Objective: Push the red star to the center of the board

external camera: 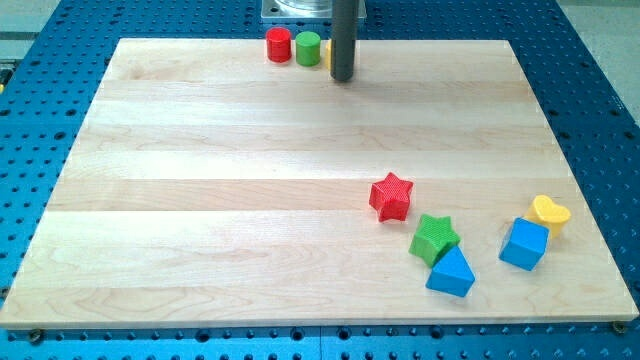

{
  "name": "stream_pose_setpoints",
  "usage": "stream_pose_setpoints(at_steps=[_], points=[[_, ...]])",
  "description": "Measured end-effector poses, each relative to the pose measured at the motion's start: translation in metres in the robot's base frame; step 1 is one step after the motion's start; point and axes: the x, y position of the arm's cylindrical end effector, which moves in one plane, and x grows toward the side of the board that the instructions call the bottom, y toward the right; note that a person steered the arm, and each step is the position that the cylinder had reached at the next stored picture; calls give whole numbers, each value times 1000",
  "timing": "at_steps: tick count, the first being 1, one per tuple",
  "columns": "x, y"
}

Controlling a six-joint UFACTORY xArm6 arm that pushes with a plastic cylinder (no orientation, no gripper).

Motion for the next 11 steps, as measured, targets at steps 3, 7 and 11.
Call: stream_pose_setpoints(at_steps=[3,7,11], points=[[73,133],[260,133],[165,-73]])
